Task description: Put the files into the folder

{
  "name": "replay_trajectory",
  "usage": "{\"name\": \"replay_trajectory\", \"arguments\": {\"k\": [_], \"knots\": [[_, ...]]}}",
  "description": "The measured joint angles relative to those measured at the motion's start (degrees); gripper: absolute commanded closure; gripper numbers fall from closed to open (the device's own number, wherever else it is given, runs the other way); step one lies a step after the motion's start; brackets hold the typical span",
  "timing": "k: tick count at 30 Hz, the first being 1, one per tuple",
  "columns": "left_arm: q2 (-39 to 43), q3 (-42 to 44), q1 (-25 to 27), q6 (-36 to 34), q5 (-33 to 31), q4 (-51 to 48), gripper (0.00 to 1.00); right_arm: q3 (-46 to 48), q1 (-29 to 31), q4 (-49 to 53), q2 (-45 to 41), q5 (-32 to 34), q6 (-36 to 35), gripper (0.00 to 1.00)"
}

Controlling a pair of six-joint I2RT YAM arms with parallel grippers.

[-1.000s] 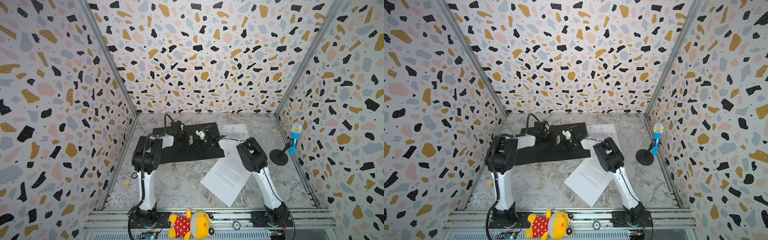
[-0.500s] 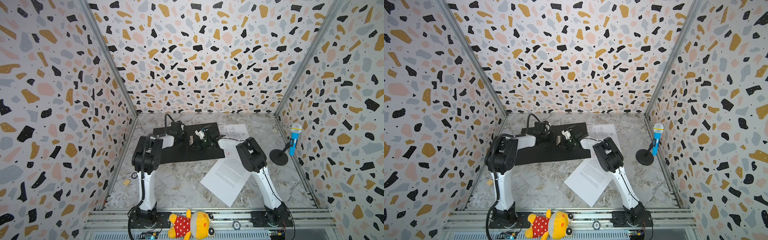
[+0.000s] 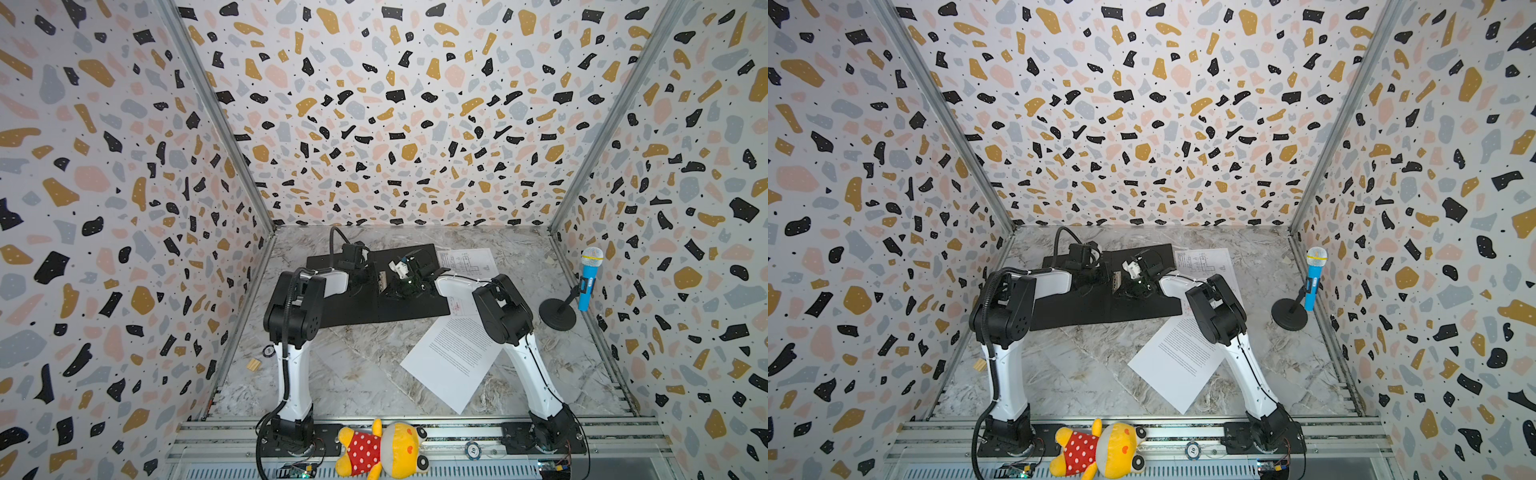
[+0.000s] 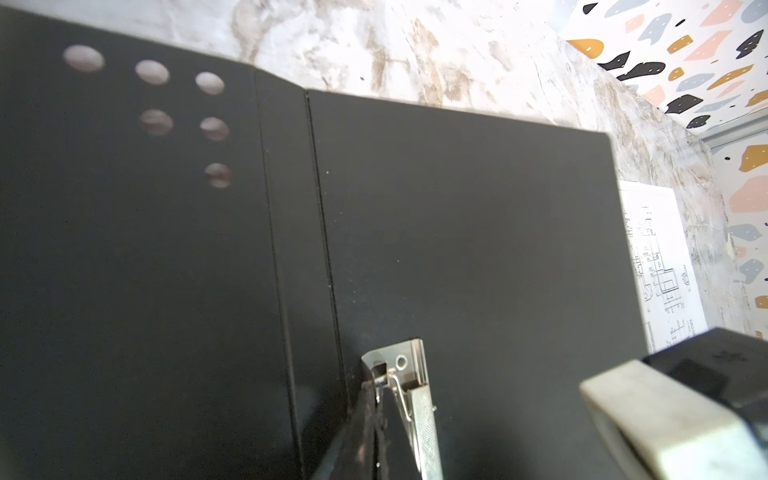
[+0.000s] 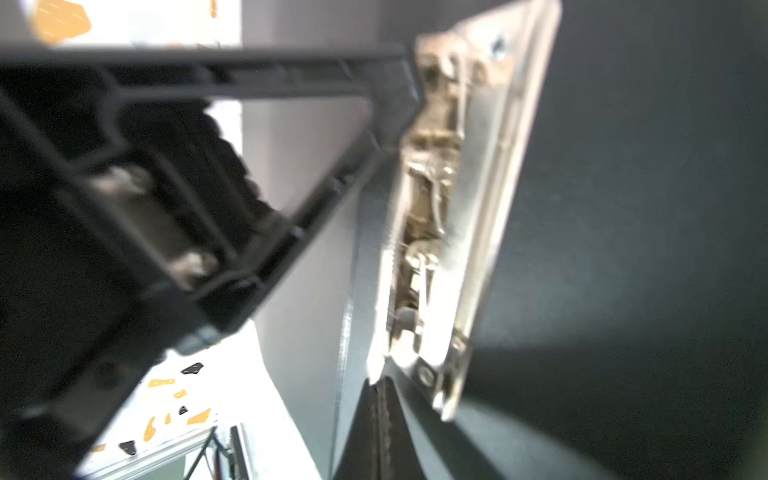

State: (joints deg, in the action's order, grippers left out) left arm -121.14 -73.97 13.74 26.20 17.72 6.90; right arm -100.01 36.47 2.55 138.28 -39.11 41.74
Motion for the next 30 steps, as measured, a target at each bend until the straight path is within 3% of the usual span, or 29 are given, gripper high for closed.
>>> {"name": "replay_trajectory", "arguments": {"k": [7, 11, 14, 21, 30], "knots": [[-0.11, -0.72, 0.26, -1.57, -0.72, -1.29, 0.95, -0.94, -0.04, 2.47, 0.0, 1.09, -3.04, 1.0], [-0.11, -0.81, 0.35, -1.9, -1.05, -1.57, 0.95, -0.9, -0.09, 2.19, 0.0, 0.76, -3.04, 0.91], [-0.11, -0.83, 0.37, -2.03, -1.07, -1.6, 0.95, 0.11, -0.26, 0.31, -0.22, -0.26, -2.12, 0.85], [-0.11, -0.85, 0.37, -2.03, -1.01, -1.6, 0.95, 6.47, -1.42, -6.08, -2.82, -2.05, 2.1, 0.84], [-0.11, -0.85, 0.42, -2.03, -1.01, -1.6, 0.95, 6.62, -2.34, -8.31, -2.84, -3.21, 5.35, 0.81]]}}
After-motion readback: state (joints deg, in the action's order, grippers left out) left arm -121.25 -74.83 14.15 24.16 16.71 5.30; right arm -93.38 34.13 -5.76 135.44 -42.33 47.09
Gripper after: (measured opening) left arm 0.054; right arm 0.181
